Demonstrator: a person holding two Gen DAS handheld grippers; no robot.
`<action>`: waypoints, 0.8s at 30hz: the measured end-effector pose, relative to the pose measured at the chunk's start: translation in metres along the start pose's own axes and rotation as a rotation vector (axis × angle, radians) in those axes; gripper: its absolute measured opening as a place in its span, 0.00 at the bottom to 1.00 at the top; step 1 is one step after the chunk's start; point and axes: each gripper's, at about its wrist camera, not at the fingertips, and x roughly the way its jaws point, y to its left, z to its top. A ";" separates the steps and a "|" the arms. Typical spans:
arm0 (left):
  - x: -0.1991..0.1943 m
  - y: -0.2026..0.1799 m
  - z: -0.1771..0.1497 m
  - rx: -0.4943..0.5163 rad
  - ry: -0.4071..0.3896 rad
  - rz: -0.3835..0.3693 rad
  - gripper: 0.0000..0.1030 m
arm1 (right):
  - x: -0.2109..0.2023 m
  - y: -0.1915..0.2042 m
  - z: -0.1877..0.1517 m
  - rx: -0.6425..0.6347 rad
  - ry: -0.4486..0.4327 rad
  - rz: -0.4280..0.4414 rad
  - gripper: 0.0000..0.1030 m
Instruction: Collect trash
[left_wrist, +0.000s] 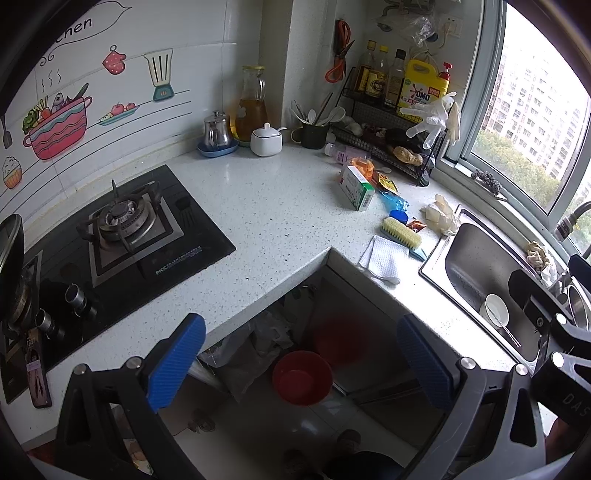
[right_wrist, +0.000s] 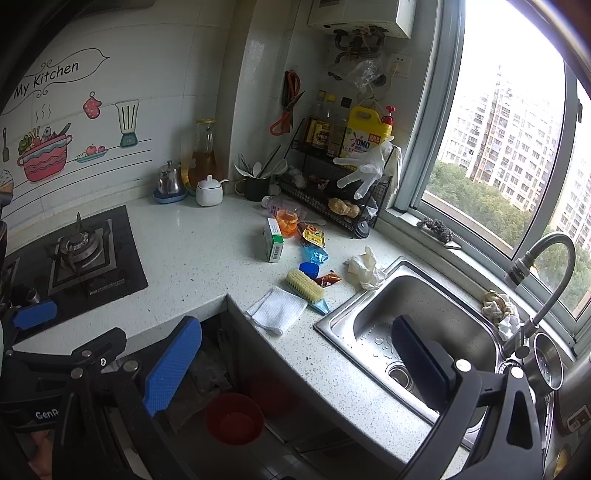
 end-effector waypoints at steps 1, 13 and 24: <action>0.000 0.000 0.000 0.001 -0.001 0.001 1.00 | 0.000 0.000 0.000 0.000 0.000 0.002 1.00; 0.002 0.000 0.003 0.000 0.004 -0.002 1.00 | -0.001 0.001 0.001 0.001 -0.007 -0.004 1.00; 0.022 -0.010 0.022 0.029 0.032 -0.006 1.00 | 0.018 -0.006 0.010 0.013 0.010 -0.007 1.00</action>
